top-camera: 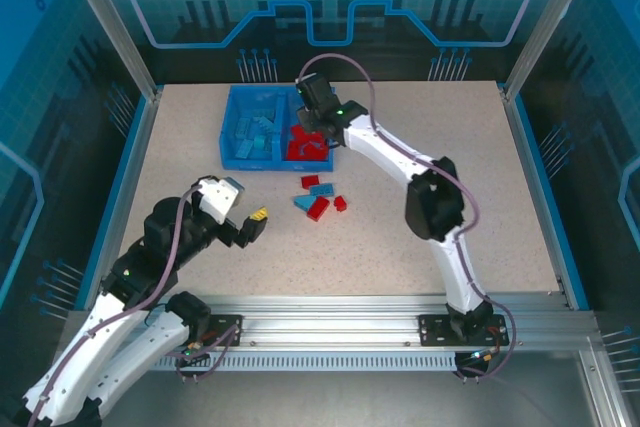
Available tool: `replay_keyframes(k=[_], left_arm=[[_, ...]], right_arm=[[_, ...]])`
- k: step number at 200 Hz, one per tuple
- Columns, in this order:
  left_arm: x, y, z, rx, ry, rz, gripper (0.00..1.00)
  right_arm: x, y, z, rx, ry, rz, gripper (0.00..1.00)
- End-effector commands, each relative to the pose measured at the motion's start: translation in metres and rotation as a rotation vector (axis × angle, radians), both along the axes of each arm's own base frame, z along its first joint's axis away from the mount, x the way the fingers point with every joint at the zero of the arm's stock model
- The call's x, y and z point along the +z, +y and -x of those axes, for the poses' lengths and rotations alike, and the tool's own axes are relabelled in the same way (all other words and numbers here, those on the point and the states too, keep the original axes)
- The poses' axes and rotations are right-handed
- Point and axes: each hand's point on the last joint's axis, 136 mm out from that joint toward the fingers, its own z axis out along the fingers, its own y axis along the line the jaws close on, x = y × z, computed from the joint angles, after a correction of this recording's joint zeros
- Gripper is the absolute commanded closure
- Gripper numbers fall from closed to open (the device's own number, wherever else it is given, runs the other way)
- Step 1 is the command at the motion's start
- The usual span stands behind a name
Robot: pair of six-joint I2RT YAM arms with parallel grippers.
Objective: Sort the legos into containers by color
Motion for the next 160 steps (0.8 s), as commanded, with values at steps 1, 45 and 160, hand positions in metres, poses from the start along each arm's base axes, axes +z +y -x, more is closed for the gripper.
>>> replay_keyframes(k=[1, 45, 160], left_arm=[[0.002, 0.008, -0.008, 0.057, -0.020, 0.013, 0.01], [0.002, 0.010, -0.009, 0.069, -0.022, 0.019, 0.01], [-0.019, 0.017, -0.030, 0.170, 0.059, 0.025, 0.01]], right_arm=[[-0.020, -0.008, -0.025, -0.011, 0.023, 0.087, 0.68], [-0.021, 0.013, -0.052, 0.043, -0.041, 0.073, 0.52], [0.131, -0.026, 0.132, 0.268, 0.052, -0.109, 0.32]])
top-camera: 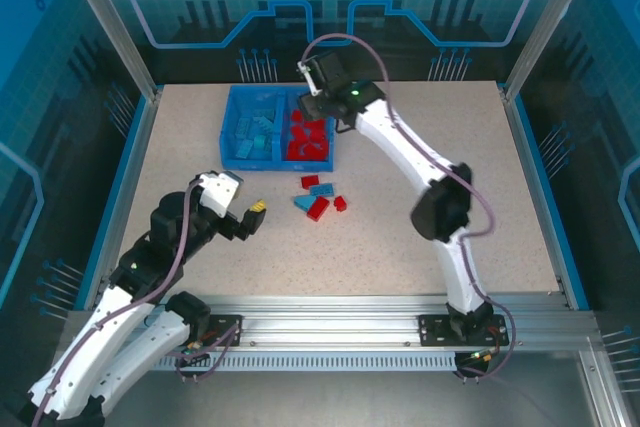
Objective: Sort the legos into containers by color
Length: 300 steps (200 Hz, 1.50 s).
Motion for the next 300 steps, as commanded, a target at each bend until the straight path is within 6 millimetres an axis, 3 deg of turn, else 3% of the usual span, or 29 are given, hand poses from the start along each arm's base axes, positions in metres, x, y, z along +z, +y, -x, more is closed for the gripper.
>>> replay_keyframes(k=[1, 17, 28, 44, 64, 90, 125, 163, 199, 236, 300], left_arm=[[-0.006, 0.006, -0.012, 0.079, 0.026, 0.042, 0.01], [-0.006, 0.003, -0.017, 0.116, 0.096, 0.115, 0.01], [-0.003, -0.001, -0.020, 0.143, 0.172, 0.169, 0.01], [-0.002, -0.006, -0.024, 0.220, 0.320, 0.262, 0.01], [-0.022, -0.023, -0.028, 0.272, 0.485, 0.376, 0.01], [-0.067, -0.043, -0.037, 0.408, 0.654, 0.525, 0.01], [-0.129, -0.059, -0.051, 0.672, 0.810, 0.694, 0.01], [-0.173, -0.085, -0.072, 0.743, 0.931, 0.570, 0.01], [-0.195, -0.096, -0.095, 0.762, 0.918, 0.448, 0.01], [-0.216, -0.098, -0.105, 0.799, 0.946, 0.360, 0.02], [-0.236, -0.083, -0.092, 0.842, 0.995, 0.245, 0.26]], right_arm=[[0.039, -0.004, 0.078, 0.136, 0.039, -0.115, 0.32], [0.049, -0.013, 0.132, 0.227, 0.061, -0.205, 0.24], [0.038, -0.025, 0.170, 0.267, 0.101, -0.246, 0.19], [0.031, -0.043, 0.210, 0.282, 0.127, -0.305, 0.13], [0.015, -0.066, 0.243, 0.253, 0.151, -0.377, 0.06], [-0.010, -0.088, 0.266, 0.176, 0.194, -0.441, 0.00], [-0.041, -0.106, 0.278, 0.100, 0.253, -0.415, 0.00], [-0.054, -0.108, 0.279, 0.072, 0.283, -0.404, 0.00], [-0.054, -0.110, 0.276, 0.058, 0.276, -0.398, 0.00], [-0.058, -0.114, 0.278, 0.047, 0.288, -0.385, 0.00], [-0.054, -0.119, 0.278, 0.027, 0.271, -0.386, 0.00]])
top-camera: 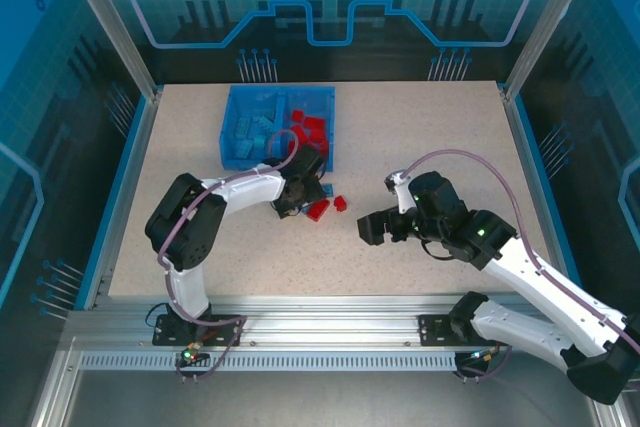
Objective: Sort the legos into containers by color
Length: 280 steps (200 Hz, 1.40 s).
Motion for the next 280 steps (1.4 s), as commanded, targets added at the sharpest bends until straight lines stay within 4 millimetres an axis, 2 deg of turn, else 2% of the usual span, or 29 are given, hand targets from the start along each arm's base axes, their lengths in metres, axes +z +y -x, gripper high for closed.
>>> replay_keyframes(k=[1, 72, 104, 127, 149, 164, 182, 200, 217, 235, 259, 279, 280], left_arm=[[-0.008, 0.019, 0.014, -0.015, 0.060, -0.087, 0.26], [-0.012, 0.046, 0.037, -0.016, 0.084, -0.132, 0.48], [-0.006, 0.050, 0.037, -0.025, 0.074, -0.135, 0.61], [0.022, 0.046, 0.034, -0.045, 0.019, -0.106, 0.67], [0.067, 0.050, 0.024, -0.057, -0.094, -0.103, 0.69], [0.106, 0.065, 0.011, -0.043, -0.203, -0.160, 0.69], [0.146, 0.091, -0.010, 0.007, -0.310, -0.232, 0.68], [0.171, 0.117, -0.037, 0.076, -0.369, -0.231, 0.68], [0.184, 0.138, -0.067, 0.139, -0.402, -0.220, 0.68], [0.184, 0.149, -0.102, 0.165, -0.402, -0.198, 0.68], [0.166, 0.159, -0.150, 0.178, -0.338, -0.176, 0.68], [0.149, 0.160, -0.182, 0.167, -0.290, -0.167, 0.68], [0.149, 0.160, -0.183, 0.167, -0.289, -0.167, 0.68]], right_arm=[[0.002, -0.004, 0.001, -0.021, -0.004, -0.003, 0.00], [-0.003, -0.002, -0.002, -0.033, 0.015, 0.005, 0.00], [-0.001, 0.015, 0.007, 0.069, 0.028, -0.043, 0.00], [0.003, 0.031, 0.016, 0.150, 0.035, -0.092, 0.00], [0.010, 0.034, 0.016, 0.152, 0.012, -0.108, 0.00], [0.015, 0.033, 0.011, 0.131, -0.008, -0.109, 0.00], [0.013, 0.031, 0.009, 0.116, -0.011, -0.099, 0.00], [0.011, 0.032, 0.008, 0.111, -0.003, -0.096, 0.00], [0.010, 0.032, 0.007, 0.104, 0.003, -0.095, 0.00], [0.009, 0.031, 0.006, 0.096, 0.008, -0.091, 0.00], [0.006, 0.029, 0.006, 0.090, 0.013, -0.076, 0.00], [0.001, 0.026, 0.007, 0.086, 0.020, -0.055, 0.00], [0.007, 0.027, 0.005, 0.085, 0.010, -0.063, 0.00]])
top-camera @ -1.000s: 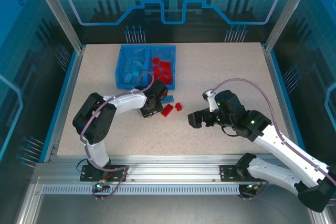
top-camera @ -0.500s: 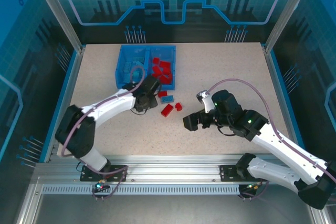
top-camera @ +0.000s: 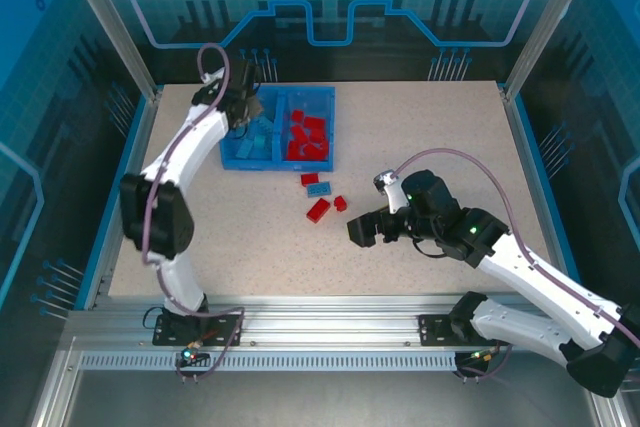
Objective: Sort the legos into containers by color
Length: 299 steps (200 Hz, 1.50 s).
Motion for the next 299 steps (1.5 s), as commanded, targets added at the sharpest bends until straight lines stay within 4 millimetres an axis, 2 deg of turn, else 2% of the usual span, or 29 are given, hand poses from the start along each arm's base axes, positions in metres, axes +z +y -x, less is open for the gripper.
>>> replay_keyframes(k=[1, 34, 67, 88, 104, 122, 143, 153, 156, 164, 173, 177, 183, 204, 223, 238, 254, 282, 299], left_arm=[[-0.028, -0.001, -0.022, -0.051, 0.106, 0.002, 0.68], [-0.062, 0.001, -0.048, -0.026, 0.146, 0.008, 0.63], [-0.074, 0.006, -0.057, -0.009, 0.151, 0.051, 0.52], [-0.063, 0.001, -0.056, -0.030, 0.135, 0.076, 0.45], [-0.048, 0.001, -0.050, -0.027, 0.120, 0.088, 0.42], [-0.024, 0.000, -0.040, -0.025, 0.081, 0.108, 0.36], [0.009, -0.004, -0.020, -0.039, 0.027, 0.148, 0.36], [0.026, -0.009, -0.004, -0.057, -0.003, 0.172, 0.37], [0.038, -0.011, 0.001, -0.064, -0.031, 0.183, 0.37], [0.049, -0.019, 0.017, -0.091, -0.056, 0.203, 0.37], [0.075, -0.031, 0.039, -0.143, -0.119, 0.215, 0.37], [0.077, -0.037, 0.049, -0.169, -0.127, 0.211, 0.37], [0.091, -0.047, 0.067, -0.216, -0.166, 0.200, 0.37], [0.130, -0.089, 0.128, -0.444, -0.306, 0.119, 0.37], [0.148, -0.126, 0.184, -0.734, -0.414, 0.082, 0.36], [0.148, -0.146, 0.226, -0.999, -0.454, 0.050, 0.30], [0.140, -0.148, 0.263, -1.202, -0.469, -0.028, 0.24], [0.107, -0.145, 0.297, -1.416, -0.460, -0.159, 0.10], [0.088, -0.149, 0.308, -1.493, -0.476, -0.167, 0.02]], right_arm=[[0.004, -0.001, -0.001, -0.012, -0.010, 0.011, 0.00], [0.002, -0.004, -0.006, -0.034, -0.015, 0.038, 0.00], [-0.001, -0.001, -0.007, -0.025, -0.001, 0.043, 0.00], [-0.002, 0.001, -0.009, -0.024, -0.001, 0.043, 0.00], [-0.003, 0.001, -0.012, -0.034, 0.001, 0.047, 0.00], [-0.006, 0.002, -0.013, -0.043, 0.013, 0.047, 0.00], [-0.009, 0.004, -0.014, -0.050, 0.020, 0.037, 0.00], [-0.012, 0.002, -0.017, -0.067, 0.016, 0.045, 0.00], [-0.014, 0.002, -0.018, -0.075, 0.016, 0.050, 0.00], [-0.018, -0.002, -0.023, -0.106, 0.014, 0.074, 0.00], [-0.023, -0.007, -0.030, -0.151, 0.015, 0.111, 0.00], [-0.026, -0.009, -0.034, -0.168, 0.016, 0.125, 0.00], [-0.030, -0.010, -0.038, -0.186, 0.018, 0.146, 0.00], [-0.045, -0.003, -0.054, -0.213, 0.032, 0.192, 0.00], [-0.061, 0.008, -0.070, -0.222, 0.052, 0.227, 0.00], [-0.077, 0.015, -0.085, -0.236, 0.066, 0.273, 0.01], [-0.096, 0.022, -0.100, -0.245, 0.067, 0.333, 0.05], [-0.127, 0.036, -0.127, -0.228, 0.067, 0.430, 0.18], [-0.146, 0.044, -0.138, -0.218, 0.087, 0.483, 0.27]])
